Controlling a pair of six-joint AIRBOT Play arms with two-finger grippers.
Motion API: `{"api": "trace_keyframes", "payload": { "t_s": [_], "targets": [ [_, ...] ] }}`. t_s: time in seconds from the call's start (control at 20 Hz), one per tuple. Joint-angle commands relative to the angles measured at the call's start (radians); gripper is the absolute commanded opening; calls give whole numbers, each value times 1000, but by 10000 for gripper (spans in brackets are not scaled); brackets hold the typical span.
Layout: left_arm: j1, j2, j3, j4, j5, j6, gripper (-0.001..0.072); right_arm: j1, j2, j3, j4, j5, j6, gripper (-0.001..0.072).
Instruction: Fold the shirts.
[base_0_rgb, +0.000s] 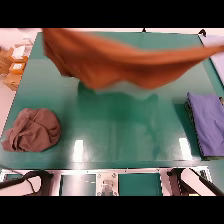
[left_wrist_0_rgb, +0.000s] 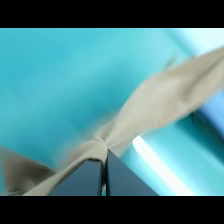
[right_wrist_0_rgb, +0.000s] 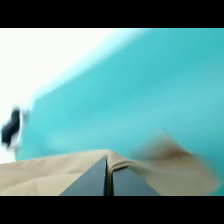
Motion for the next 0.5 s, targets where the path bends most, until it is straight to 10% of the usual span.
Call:
{"api": "trace_keyframes", "payload": {
  "t_s": [0.0,0.45],
  "targets": [
    [0,273,91,-11,197,19,21,-92,161,304,38,-33,24,15],
    [0,510,31,339,222,-100,21,-154,269,332,-93,-37,117,15]
  ]
}}
